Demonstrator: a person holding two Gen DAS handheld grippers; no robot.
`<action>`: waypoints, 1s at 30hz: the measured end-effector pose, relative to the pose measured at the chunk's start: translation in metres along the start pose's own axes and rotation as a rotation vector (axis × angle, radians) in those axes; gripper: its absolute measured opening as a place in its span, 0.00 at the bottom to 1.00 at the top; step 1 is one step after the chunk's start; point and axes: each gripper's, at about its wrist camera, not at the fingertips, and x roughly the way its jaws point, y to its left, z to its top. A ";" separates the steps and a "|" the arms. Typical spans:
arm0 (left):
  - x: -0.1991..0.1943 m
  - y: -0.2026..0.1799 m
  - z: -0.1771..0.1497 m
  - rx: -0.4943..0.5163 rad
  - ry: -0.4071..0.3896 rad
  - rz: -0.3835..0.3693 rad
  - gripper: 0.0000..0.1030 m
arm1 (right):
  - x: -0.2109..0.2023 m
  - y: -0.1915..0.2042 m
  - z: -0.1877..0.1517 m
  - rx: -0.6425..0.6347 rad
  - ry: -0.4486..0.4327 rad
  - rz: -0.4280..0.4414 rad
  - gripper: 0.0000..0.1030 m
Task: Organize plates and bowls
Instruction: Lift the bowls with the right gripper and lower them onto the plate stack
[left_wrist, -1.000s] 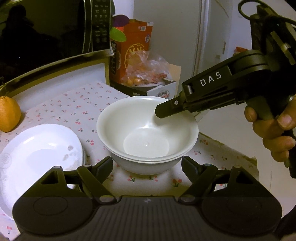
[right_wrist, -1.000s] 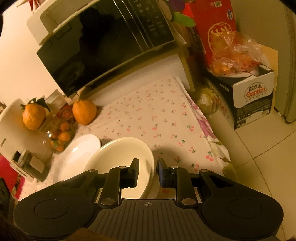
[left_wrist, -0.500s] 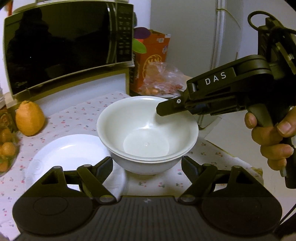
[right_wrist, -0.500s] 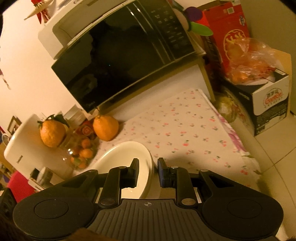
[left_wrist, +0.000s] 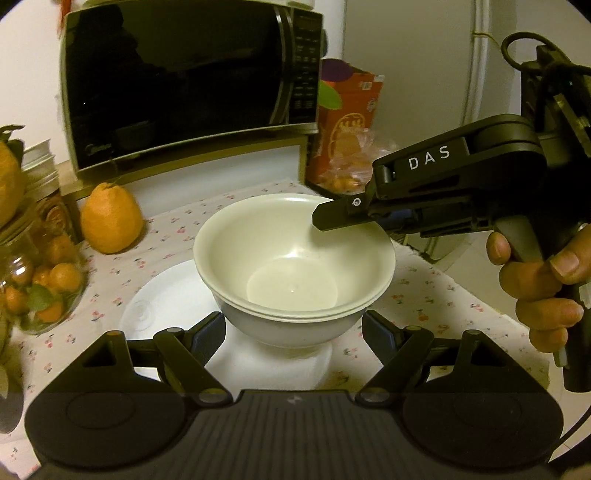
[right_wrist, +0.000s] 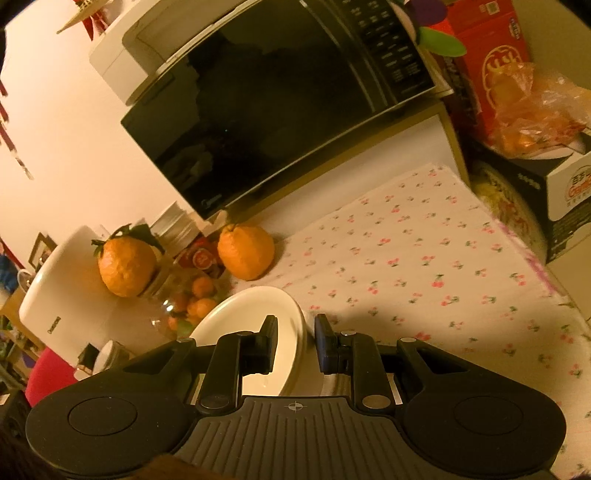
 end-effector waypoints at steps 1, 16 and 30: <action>-0.001 0.003 -0.001 -0.005 0.004 0.004 0.76 | 0.003 0.002 -0.001 -0.001 0.003 0.000 0.20; 0.010 0.028 -0.007 -0.055 0.070 0.058 0.76 | 0.042 0.014 -0.010 0.035 0.031 0.005 0.20; 0.020 0.038 -0.014 -0.105 0.114 0.077 0.76 | 0.060 0.013 -0.016 0.052 0.055 -0.009 0.20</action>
